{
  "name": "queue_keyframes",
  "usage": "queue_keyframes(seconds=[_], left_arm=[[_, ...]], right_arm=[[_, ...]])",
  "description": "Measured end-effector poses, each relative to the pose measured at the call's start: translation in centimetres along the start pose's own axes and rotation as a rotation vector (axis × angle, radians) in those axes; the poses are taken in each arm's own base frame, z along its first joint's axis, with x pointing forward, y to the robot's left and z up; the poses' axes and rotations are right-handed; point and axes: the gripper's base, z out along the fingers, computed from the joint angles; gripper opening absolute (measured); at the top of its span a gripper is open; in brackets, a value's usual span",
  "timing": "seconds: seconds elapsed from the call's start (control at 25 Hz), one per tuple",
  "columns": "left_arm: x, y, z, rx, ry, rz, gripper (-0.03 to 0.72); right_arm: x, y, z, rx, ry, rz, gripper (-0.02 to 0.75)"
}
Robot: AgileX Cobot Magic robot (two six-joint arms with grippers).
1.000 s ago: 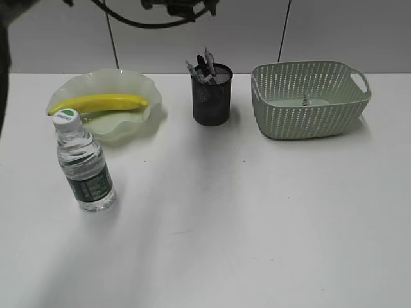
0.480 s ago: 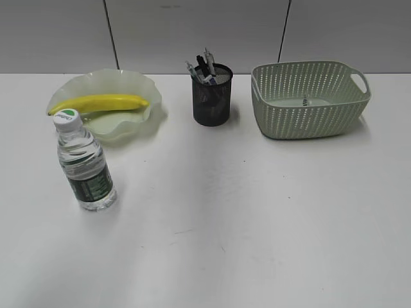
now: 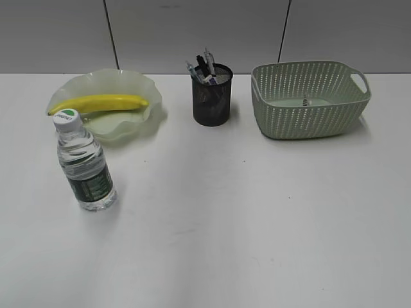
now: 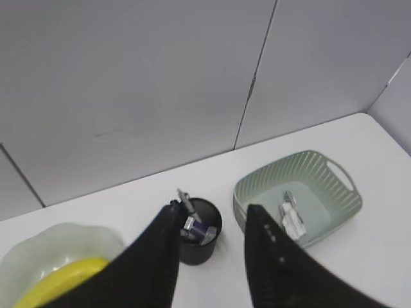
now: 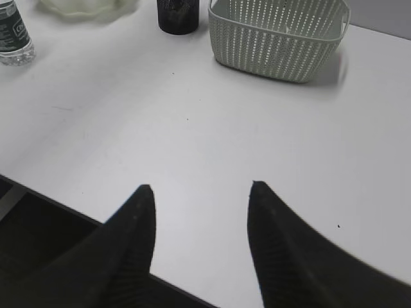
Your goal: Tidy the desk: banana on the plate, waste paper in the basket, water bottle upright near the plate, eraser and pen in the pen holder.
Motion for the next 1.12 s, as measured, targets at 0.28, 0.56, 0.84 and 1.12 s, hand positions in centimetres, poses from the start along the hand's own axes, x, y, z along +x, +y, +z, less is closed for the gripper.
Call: queue_keyframes(seconds=[0.28,0.56,0.84,1.12], left_arm=[[4.8,1.8,-4.2,-0.039,0.154,0.034,0.257],[14.3,4.5,-8.9,-0.069,0.344,0.057,0.256],[25.1,8.0,-16.4,-0.059,0.327,0.051,0.256],[34.8,11.0,-21.4,-0.012,0.12,0.033,0.256]], right_arm=[[0.0,0.0,0.0,0.0,0.0,0.0,0.381],[0.0,0.0,0.0,0.0,0.0,0.0,0.381],[0.0,0.0,0.0,0.0,0.0,0.0,0.381],[0.0,0.0,0.0,0.0,0.0,0.0,0.381]])
